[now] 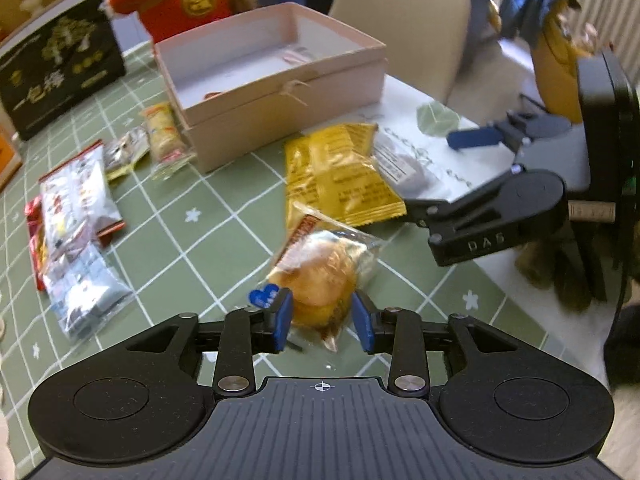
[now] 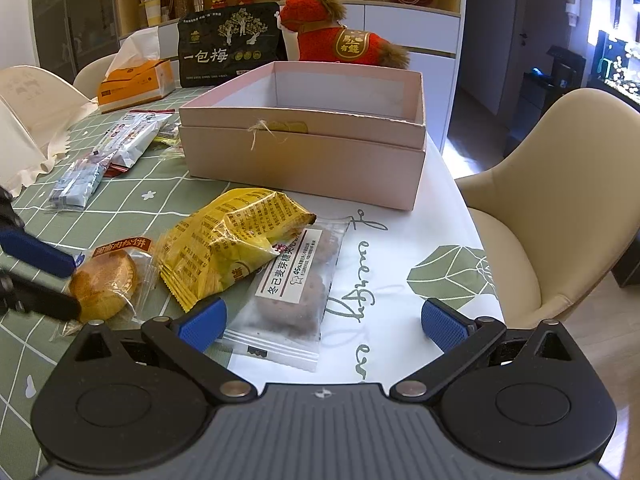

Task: Organize snacks
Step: 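Grasp a wrapped round bread bun with the left gripper, then grasp the yellow biscuit pack with the right gripper while the left gripper holds the bun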

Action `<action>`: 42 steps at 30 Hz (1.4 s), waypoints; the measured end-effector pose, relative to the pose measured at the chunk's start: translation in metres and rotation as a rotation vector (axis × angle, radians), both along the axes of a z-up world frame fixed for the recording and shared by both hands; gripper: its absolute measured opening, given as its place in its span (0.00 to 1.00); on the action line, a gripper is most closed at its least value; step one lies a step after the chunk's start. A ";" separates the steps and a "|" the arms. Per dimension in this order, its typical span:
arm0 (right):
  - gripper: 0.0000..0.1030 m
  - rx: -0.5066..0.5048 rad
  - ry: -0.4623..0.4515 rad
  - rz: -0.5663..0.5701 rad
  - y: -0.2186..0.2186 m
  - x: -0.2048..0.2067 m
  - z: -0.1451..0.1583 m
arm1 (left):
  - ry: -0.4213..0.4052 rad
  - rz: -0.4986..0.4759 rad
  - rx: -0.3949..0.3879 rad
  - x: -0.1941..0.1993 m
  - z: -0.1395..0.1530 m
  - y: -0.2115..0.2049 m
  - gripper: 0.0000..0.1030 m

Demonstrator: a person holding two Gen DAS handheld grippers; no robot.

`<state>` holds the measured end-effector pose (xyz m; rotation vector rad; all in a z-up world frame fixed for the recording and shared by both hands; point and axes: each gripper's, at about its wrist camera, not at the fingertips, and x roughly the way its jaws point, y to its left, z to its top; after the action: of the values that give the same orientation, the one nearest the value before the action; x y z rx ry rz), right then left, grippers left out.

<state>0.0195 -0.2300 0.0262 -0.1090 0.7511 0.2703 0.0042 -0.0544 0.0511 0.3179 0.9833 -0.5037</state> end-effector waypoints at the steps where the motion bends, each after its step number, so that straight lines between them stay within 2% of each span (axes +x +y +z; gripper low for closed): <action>1: 1.00 0.000 0.000 0.000 0.000 0.000 0.000 | 0.002 -0.010 0.000 0.000 0.000 -0.002 0.44; 2: 1.00 0.000 0.000 0.001 0.000 0.000 0.000 | 0.007 -0.014 -0.007 0.000 0.000 -0.003 0.48; 5: 1.00 0.000 0.000 0.000 0.000 0.000 0.000 | 0.024 -0.012 -0.034 0.002 0.004 -0.003 0.48; 7: 1.00 0.001 0.000 0.001 0.000 0.000 0.000 | 0.005 -0.007 -0.039 0.001 0.011 -0.003 0.48; 10: 1.00 0.001 0.000 0.003 0.001 0.001 0.000 | -0.013 0.030 0.001 0.010 0.013 0.001 0.47; 13: 1.00 0.002 0.000 0.002 0.001 0.000 0.000 | 0.025 0.021 0.024 0.024 0.003 0.002 0.48; 18: 1.00 0.002 0.000 0.002 0.001 0.000 0.000 | 0.081 -0.019 -0.018 0.034 0.000 0.000 0.49; 24: 1.00 0.002 0.000 0.002 0.001 0.000 0.000 | 0.099 -0.011 -0.062 0.037 -0.004 0.005 0.54; 32: 1.00 0.002 -0.001 0.002 0.001 -0.001 0.000 | 0.091 -0.005 -0.072 0.036 -0.003 0.003 0.54; 35: 1.00 0.002 -0.001 0.002 0.001 -0.001 0.000 | 0.053 0.034 -0.079 0.036 0.005 0.008 0.48; 38: 1.00 0.003 -0.001 0.002 0.001 -0.001 0.000 | 0.050 0.026 -0.109 0.034 0.014 0.010 0.48; 42: 1.00 0.003 -0.001 0.002 0.001 -0.001 0.000 | 0.048 -0.048 0.002 0.024 0.005 -0.008 0.49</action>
<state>0.0184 -0.2291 0.0263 -0.1072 0.7495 0.2736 0.0285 -0.0620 0.0556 0.3329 1.0249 -0.5565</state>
